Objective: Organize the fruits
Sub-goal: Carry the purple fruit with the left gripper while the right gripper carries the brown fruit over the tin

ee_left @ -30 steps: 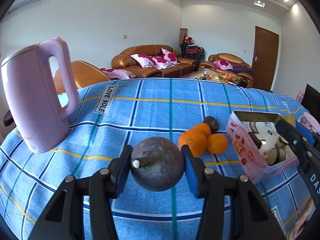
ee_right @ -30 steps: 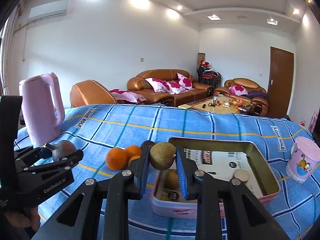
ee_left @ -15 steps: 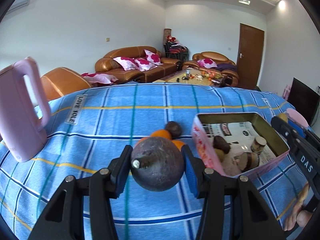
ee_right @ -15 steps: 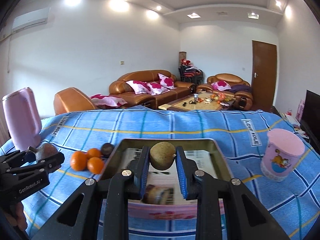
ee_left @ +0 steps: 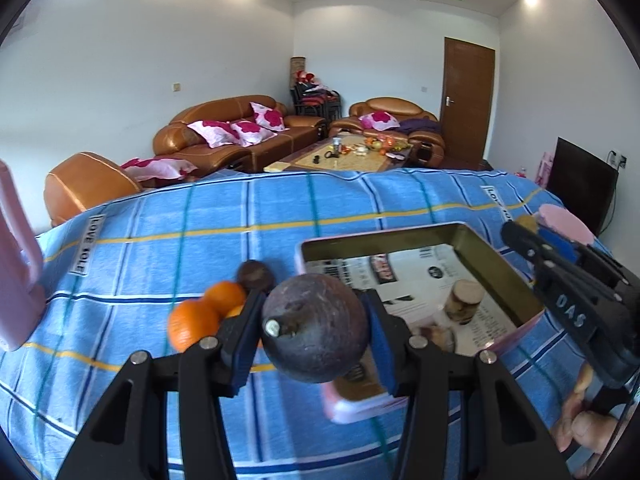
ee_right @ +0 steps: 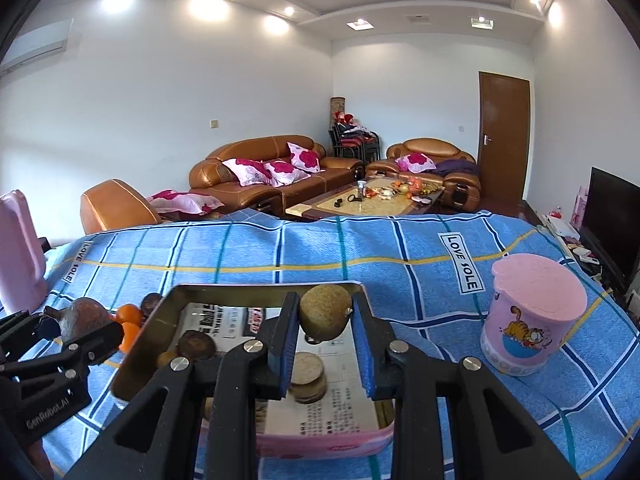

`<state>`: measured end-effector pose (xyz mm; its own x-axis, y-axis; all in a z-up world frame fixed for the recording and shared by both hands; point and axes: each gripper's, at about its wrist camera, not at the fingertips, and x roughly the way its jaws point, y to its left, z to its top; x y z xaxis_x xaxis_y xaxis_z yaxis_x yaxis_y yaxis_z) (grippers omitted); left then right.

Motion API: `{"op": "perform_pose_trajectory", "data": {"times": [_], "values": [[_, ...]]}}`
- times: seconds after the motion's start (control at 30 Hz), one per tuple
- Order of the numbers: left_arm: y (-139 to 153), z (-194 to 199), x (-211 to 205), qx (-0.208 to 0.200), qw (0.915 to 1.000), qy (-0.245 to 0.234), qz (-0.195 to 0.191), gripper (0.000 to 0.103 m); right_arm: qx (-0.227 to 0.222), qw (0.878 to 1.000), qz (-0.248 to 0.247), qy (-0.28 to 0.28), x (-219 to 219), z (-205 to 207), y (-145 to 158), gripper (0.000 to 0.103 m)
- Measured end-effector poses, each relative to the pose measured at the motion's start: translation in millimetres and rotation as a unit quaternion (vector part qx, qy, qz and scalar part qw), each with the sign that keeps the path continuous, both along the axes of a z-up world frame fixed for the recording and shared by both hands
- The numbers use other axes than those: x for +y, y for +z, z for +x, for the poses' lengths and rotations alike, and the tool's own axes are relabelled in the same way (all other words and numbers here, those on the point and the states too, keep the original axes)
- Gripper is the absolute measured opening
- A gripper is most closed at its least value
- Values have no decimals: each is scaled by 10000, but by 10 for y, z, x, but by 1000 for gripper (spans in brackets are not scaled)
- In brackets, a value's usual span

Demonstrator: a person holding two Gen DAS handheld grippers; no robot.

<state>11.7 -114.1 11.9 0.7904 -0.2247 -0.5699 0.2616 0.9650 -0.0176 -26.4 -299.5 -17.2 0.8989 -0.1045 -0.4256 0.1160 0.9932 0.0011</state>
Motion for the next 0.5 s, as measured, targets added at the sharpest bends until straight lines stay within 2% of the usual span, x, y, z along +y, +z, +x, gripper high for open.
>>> {"op": "perform_pose_trajectory", "data": {"times": [0.5], "values": [[-204,227,-342,251,9996,-149,44,51,348,9991,-255,-59,-62,341,-106,28]]}}
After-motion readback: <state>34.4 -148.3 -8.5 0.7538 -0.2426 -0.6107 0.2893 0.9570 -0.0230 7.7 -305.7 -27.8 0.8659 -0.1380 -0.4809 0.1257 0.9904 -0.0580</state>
